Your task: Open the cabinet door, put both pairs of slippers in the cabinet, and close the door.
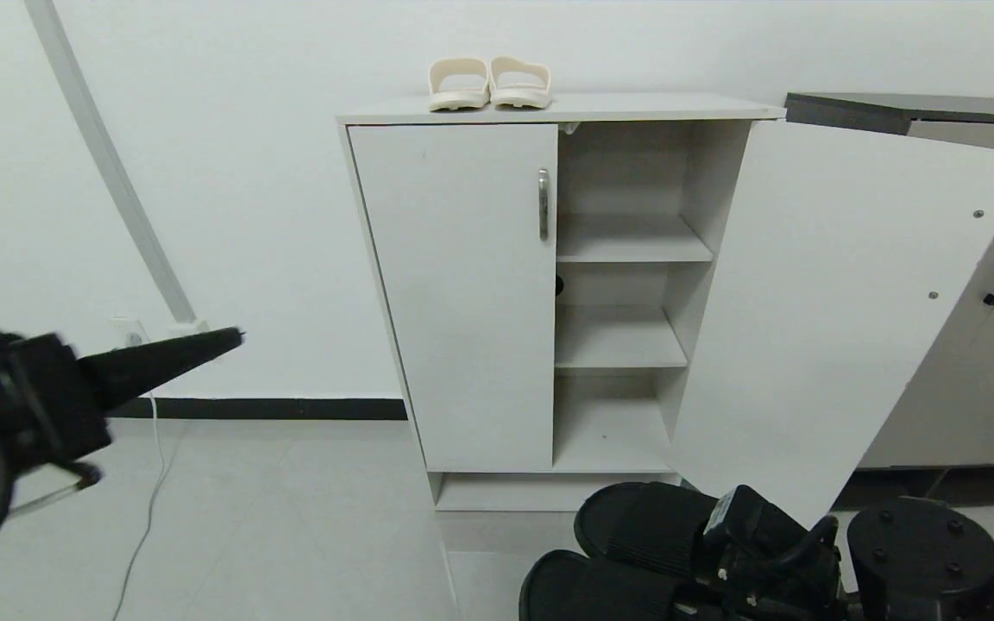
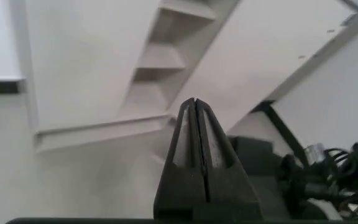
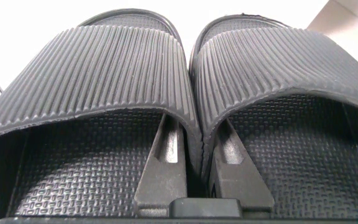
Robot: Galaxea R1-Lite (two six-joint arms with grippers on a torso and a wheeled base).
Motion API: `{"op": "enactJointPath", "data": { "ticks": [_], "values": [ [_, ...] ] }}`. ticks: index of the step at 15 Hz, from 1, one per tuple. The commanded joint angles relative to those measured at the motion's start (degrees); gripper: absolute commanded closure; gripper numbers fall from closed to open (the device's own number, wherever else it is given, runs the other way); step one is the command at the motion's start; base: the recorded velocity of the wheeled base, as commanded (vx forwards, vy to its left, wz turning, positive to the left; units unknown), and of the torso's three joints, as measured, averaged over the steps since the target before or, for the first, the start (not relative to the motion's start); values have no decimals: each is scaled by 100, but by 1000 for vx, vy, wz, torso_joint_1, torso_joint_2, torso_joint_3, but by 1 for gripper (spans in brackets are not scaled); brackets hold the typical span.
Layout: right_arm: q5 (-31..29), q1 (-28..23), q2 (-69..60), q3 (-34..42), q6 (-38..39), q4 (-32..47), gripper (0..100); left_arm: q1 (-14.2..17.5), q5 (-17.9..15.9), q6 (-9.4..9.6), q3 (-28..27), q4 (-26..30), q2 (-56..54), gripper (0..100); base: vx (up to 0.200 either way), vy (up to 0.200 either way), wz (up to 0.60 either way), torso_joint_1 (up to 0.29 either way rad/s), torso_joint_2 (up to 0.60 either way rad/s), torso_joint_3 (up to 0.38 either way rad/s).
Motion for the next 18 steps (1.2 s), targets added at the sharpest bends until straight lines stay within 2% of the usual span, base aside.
{"op": "enactJointPath", "data": {
  "ticks": [1, 2, 3, 4, 5, 7, 9, 10, 11, 12, 13, 14, 15, 16, 18],
  "values": [
    [-7, 0, -14, -1, -8, -2, 100, 673, 42, 243, 308, 1067, -1976, 100, 0, 0, 0, 0, 0, 0],
    [-7, 0, -14, -9, -8, -2, 100, 822, 245, 322, 413, 1357, -2310, 100, 0, 0, 0, 0, 0, 0],
    [-7, 0, -14, -9, -43, -2, 100, 936, 552, 594, 694, 1586, -2591, 100, 0, 0, 0, 0, 0, 0],
    [-7, 0, -14, -1, -43, -11, 100, 954, 842, 1139, 1160, 1630, -2934, 100, 0, 0, 0, 0, 0, 0],
    [-7, 0, -14, -1, -43, -20, 100, 954, 1053, 1482, 1573, 1630, -3312, 100, 0, 0, 0, 0, 0, 0],
    [-7, 0, -5, -1, -43, -20, 100, 963, 1334, 1570, 2145, 1638, -3778, 100, 0, 0, 0, 0, 0, 0],
    [2, 0, 13, -1, -43, -11, 100, 980, 2002, 1614, 2645, 1638, -3980, 100, 0, 0, 0, 0, 0, 0],
    [2, 0, 13, -1, -43, -11, 100, 980, 2556, 1737, 2918, 1638, -4077, 100, 0, 0, 0, 0, 0, 0],
    [2, 0, 13, 8, -34, -11, 100, 980, 2829, 1772, 3085, 1612, -4191, 100, 0, 0, 0, 0, 0, 0],
    [2, 0, 13, 8, -34, -11, 100, 980, 2829, 1772, 3085, 1612, -4191, 100, 0, 0, 0, 0, 0, 0],
    [29, 0, 39, 17, -34, -11, 100, 1086, 2908, 1851, 3296, 1621, -4692, 100, 0, 0, 0, 0, 0, 0],
    [37, 0, 48, 8, -34, -11, 100, 1490, 2899, 1957, 3401, 1621, -4964, 100, 0, 0, 0, 0, 0, 0],
    [37, 0, 56, 8, -34, -11, 100, 1815, 2802, 2176, 3603, 1594, -5219, 100, 0, 0, 0, 0, 0, 0],
    [37, 0, 56, 17, -34, -11, 100, 1798, 2574, 2229, 3727, 1436, -5210, 100, 0, 0, 0, 0, 0, 0],
    [29, 0, 21, 43, -43, -11, 100, 1780, 1484, 2387, 3788, 1401, -5202, 100, 0, 0, 0, 0, 0, 0]
  ]
}}
